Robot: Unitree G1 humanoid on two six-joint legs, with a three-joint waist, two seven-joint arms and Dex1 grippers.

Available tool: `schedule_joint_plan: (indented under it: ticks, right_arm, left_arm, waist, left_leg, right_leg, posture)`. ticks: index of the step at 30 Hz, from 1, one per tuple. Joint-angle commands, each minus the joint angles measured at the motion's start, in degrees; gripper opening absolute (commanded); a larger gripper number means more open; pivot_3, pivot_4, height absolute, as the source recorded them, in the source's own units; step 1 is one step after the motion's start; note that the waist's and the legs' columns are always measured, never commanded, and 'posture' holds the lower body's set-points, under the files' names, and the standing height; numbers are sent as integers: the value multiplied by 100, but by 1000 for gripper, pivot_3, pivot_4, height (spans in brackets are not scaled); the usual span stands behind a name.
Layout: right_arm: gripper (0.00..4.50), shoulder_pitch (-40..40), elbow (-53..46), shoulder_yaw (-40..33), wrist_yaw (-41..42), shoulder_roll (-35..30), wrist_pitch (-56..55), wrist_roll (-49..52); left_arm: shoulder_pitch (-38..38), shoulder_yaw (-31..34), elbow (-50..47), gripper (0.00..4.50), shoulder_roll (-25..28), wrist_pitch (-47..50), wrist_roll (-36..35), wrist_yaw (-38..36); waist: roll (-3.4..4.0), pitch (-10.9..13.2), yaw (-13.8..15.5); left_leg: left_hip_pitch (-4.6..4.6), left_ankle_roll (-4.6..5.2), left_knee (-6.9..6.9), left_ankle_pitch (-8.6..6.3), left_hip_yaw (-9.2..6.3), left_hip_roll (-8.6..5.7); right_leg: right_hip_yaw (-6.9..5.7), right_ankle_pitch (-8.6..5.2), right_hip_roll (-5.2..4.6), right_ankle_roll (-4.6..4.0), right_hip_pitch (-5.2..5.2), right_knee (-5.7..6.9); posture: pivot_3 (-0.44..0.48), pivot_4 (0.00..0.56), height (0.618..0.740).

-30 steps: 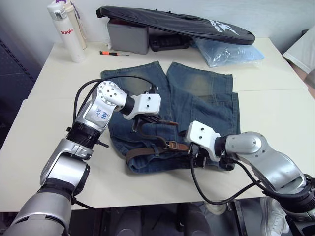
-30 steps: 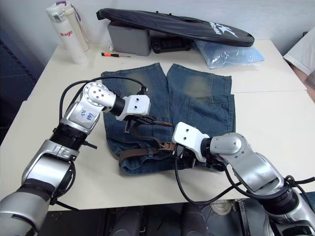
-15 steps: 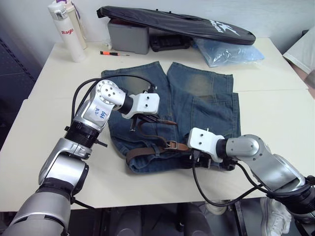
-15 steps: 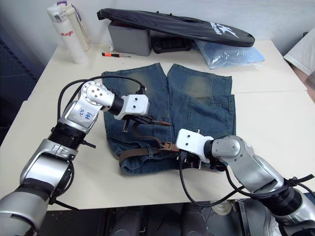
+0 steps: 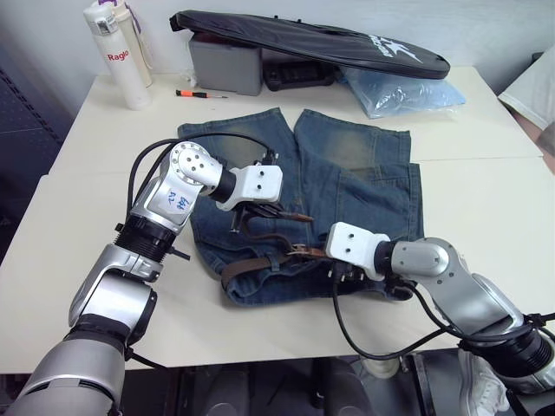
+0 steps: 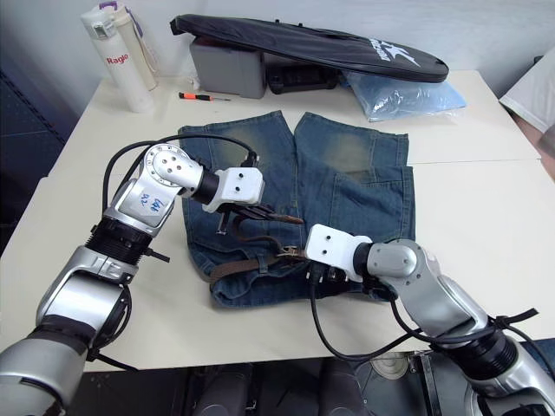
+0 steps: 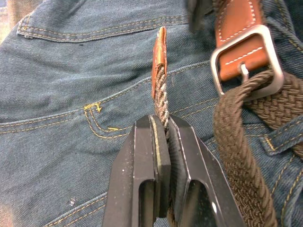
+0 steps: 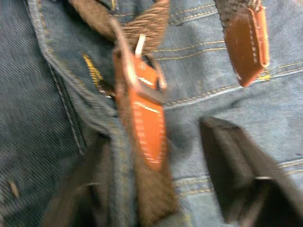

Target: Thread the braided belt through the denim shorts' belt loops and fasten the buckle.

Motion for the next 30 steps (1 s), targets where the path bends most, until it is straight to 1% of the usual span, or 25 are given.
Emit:
schedule_joint_plan:
  ticks: [1, 2, 6, 9, 16, 30]
  right_arm:
    - [419, 123, -82, -494, -238, 279, 167, 183]
    - [93, 161, -51, -616, -336, 369, 242, 219]
    - [86, 150, 39, -939, -583, 580, 463, 254]
    - [86, 107, 70, -1034, -677, 666, 583, 240]
    - [86, 3, 25, -915, -671, 627, 626, 170]
    - [86, -192, -106, -722, -629, 578, 680, 29]
  left_arm:
    - [13, 272, -275, 0, 127, 28, -192, -18]
    - [37, 308, -298, 0, 183, 48, -208, -25]
    - [154, 357, -458, 0, 363, 207, -258, -144]
    - [242, 329, -590, 0, 416, 272, -284, -218]
    - [340, 216, -807, 0, 280, 317, -344, -295]
    - [130, -109, -570, 0, 119, -199, -62, -381]
  waist:
    - [0, 0, -2]
    - [0, 0, -3]
    - [0, 0, -5]
    - [0, 0, -8]
    - [0, 0, 23]
    - [0, 0, 2]
  left_leg:
    - [1, 0, 0, 0, 0, 0]
    - [1, 0, 0, 0, 0, 0]
    - [2, 0, 0, 0, -1, 2]
    - [2, 0, -1, 0, 1, 1]
    - [2, 0, 0, 0, 1, 1]
    - [3, 0, 3, 0, 1, 0]
  right_leg:
    - [0, 0, 0, 0, 0, 0]
    - [0, 0, 0, 0, 0, 1]
    - [0, 0, 1, 0, 0, 2]
    - [1, 0, 1, 0, 0, 3]
    - [2, 0, 1, 0, 1, 4]
    - [3, 0, 1, 0, 2, 5]
  posture:
    - [0, 150, 740]
    - [0, 150, 740]
    - [0, 150, 740]
    - [0, 150, 740]
    - [0, 150, 740]
    - [0, 150, 740]
